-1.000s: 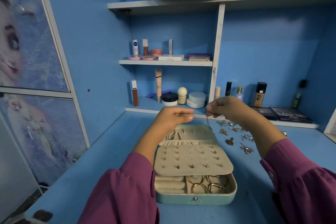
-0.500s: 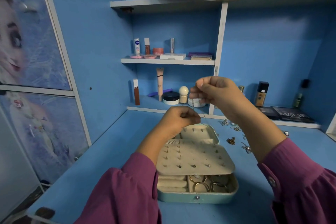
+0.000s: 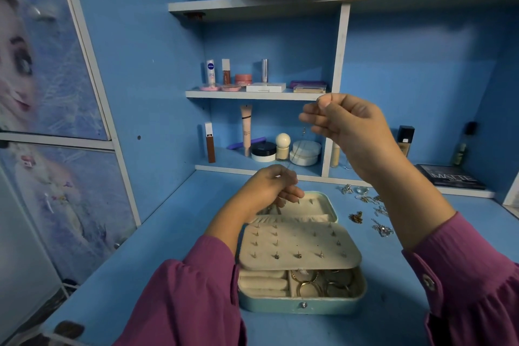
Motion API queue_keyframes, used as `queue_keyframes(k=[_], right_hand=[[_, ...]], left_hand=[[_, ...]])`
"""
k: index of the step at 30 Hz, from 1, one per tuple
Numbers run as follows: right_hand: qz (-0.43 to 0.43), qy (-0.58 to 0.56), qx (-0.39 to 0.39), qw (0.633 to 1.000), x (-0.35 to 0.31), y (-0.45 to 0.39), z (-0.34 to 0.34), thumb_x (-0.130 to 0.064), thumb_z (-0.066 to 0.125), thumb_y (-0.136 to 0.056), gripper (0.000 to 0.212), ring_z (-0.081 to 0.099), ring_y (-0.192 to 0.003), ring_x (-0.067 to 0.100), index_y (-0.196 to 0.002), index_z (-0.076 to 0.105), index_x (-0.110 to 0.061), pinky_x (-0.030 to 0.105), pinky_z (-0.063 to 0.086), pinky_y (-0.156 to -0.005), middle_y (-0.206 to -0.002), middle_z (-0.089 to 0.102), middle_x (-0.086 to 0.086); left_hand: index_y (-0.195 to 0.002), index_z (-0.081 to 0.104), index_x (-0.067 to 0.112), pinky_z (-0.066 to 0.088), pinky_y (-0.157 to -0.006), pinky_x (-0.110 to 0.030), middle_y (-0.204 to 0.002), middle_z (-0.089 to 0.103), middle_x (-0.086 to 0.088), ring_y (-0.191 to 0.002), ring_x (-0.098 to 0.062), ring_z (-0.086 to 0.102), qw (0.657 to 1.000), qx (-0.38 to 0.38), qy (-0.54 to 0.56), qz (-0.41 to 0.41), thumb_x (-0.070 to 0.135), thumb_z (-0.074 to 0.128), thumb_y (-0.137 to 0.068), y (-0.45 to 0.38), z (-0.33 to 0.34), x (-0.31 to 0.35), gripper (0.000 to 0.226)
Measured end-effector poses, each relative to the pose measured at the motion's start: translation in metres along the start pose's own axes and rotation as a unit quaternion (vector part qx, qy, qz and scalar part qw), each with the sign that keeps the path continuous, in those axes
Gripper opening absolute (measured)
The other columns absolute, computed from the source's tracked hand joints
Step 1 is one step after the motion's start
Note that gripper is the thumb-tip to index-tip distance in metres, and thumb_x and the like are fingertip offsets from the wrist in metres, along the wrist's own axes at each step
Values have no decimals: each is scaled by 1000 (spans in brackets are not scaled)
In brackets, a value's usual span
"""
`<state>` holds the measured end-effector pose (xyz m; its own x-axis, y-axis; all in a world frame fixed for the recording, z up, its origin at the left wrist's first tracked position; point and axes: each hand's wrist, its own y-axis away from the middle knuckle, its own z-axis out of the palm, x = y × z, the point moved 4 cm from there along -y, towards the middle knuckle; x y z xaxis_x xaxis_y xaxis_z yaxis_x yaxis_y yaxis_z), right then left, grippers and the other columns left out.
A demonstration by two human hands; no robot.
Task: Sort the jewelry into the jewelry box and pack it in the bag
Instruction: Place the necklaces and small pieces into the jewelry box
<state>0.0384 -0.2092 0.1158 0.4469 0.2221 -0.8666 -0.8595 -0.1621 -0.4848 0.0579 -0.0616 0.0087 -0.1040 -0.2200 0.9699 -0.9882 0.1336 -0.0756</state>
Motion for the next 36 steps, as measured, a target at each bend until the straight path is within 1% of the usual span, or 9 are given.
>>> queue_keyframes(k=[4, 8, 10, 14, 17, 23, 26, 31, 36], right_hand=[[11, 7, -5, 1000, 3, 1, 2, -14, 52, -96, 12, 71, -89, 16, -89, 62, -13, 22, 57, -75, -93, 72, 4], [16, 7, -1, 1000, 4, 0, 3, -13, 51, -96, 12, 71, -90, 17, -89, 62, -12, 22, 57, -76, -93, 71, 5], [12, 4, 1, 1000, 3, 0, 2, -14, 51, -96, 12, 71, -90, 17, -90, 61, -12, 24, 57, -77, -93, 71, 5], [13, 1, 1, 1000, 3, 0, 1, -13, 51, -96, 12, 71, -90, 17, -90, 61, -12, 24, 57, -77, -93, 71, 5], [13, 0, -4, 1000, 4, 0, 2, -13, 51, -96, 12, 71, -90, 17, -90, 61, -11, 25, 56, -78, -93, 71, 6], [31, 42, -18, 999, 13, -2, 0, -16, 53, -96, 12, 72, -87, 16, -91, 62, -11, 25, 56, -78, -94, 71, 6], [50, 108, -20, 993, 24, -4, -1, -15, 52, -96, 13, 71, -84, 13, -89, 63, -13, 26, 55, -78, -91, 72, 4], [79, 205, -53, 974, 45, -5, -2, -17, 54, -96, 17, 69, -79, 11, -94, 66, -4, 26, 54, -78, -87, 72, 4], [121, 240, -108, 957, 60, -3, 0, -18, 55, -95, 14, 65, -67, 9, -89, 64, -10, 23, 54, -71, -76, 69, -1]], left_hand=[[-83, 68, 18, 43, -76, -26, -96, 73, 0, -83, -9, 60, 994, -1, -107, 8, 27, 49, -98, 3, -10, 0, 25], [-78, 68, 19, 42, -79, -31, -91, 74, 2, -82, -11, 60, 995, -14, -97, -5, 43, 43, -98, 6, -11, 2, 40], [-80, 66, 21, 43, -80, -34, -89, 74, 3, -84, -15, 62, 995, -29, -91, 3, 49, 54, -90, 5, -8, 0, 33], [-89, 67, 27, 51, -90, -39, -84, 71, 0, -87, -19, 66, 991, -53, -119, 13, 28, 81, -71, -2, 1, -8, 23], [-80, 69, 27, 50, -96, -39, -92, 70, 1, -92, -15, 64, 975, -47, -217, 29, 12, 75, -78, -7, 3, -12, 17], [-88, 73, 16, 49, -86, -24, -81, 65, 14, -87, -8, 61, 958, -47, -282, 24, 11, 70, -82, -8, 0, -15, 8], [-80, 70, 23, 50, -90, -31, -93, 68, 6, -94, -12, 61, 950, -46, -310, 7, 13, 62, -87, -8, 3, -16, 15], [-84, 72, 18, 52, -90, -41, -97, 71, -7, -93, -23, 64, 953, -39, -299, -26, 19, 56, -81, -7, 2, -17, 16], [-104, 64, 17, 48, -91, -30, -103, 66, -1, -101, -17, 60, 986, -17, -165, 8, -4, 53, -84, -6, -5, -9, 31]])
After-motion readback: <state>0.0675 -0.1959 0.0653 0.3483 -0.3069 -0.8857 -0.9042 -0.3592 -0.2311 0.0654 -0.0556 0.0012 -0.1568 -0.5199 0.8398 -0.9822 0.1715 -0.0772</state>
